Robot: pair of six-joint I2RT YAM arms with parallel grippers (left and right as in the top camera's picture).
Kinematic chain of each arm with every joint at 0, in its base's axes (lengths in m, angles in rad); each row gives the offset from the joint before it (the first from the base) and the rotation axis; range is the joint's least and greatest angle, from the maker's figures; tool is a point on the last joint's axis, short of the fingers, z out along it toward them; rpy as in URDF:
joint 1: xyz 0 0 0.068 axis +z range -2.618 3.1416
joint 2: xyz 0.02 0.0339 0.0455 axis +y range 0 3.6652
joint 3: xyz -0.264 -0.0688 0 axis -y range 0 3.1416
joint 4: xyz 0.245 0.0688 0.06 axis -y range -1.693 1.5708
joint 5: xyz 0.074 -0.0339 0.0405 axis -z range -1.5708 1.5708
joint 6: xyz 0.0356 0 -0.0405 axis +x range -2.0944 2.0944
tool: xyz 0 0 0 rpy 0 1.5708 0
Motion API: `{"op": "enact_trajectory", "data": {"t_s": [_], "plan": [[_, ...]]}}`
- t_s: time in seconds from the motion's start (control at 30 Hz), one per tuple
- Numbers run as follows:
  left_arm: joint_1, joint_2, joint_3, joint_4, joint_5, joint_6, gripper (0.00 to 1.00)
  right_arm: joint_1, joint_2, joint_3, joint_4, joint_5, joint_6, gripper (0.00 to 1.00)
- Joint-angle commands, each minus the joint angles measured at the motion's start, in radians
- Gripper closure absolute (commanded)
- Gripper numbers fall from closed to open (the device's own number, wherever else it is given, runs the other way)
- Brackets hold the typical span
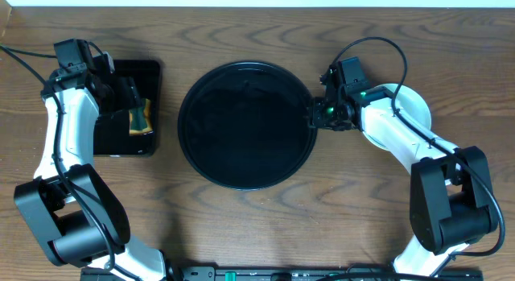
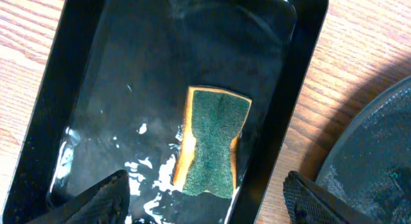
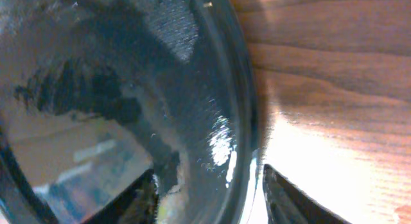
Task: Clean dirty plates on tray and stack at the side
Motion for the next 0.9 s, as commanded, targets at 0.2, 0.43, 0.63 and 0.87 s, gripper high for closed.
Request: {"op": "enact_trajectory", "data": {"t_s": [0.2, 0.43, 0.63, 0.87], "plan": [[0.004, -0.1, -0.002, -0.029, 0.002, -0.026, 0.22, -0.033, -0.081, 0.05, -0.039, -0.023, -0.047, 0.33], [0.0, -0.233, -0.002, -0.131, 0.045, -0.093, 0.22, -0.076, -0.271, 0.124, -0.162, -0.011, -0.152, 0.03], [0.0, -0.249, -0.003, -0.181, 0.045, -0.092, 0.21, -0.083, -0.492, 0.131, -0.24, 0.096, -0.154, 0.01], [0.0, -0.249, -0.003, -0.181, 0.045, -0.092, 0.21, -0.083, -0.735, 0.131, -0.265, 0.168, -0.13, 0.01]]}}
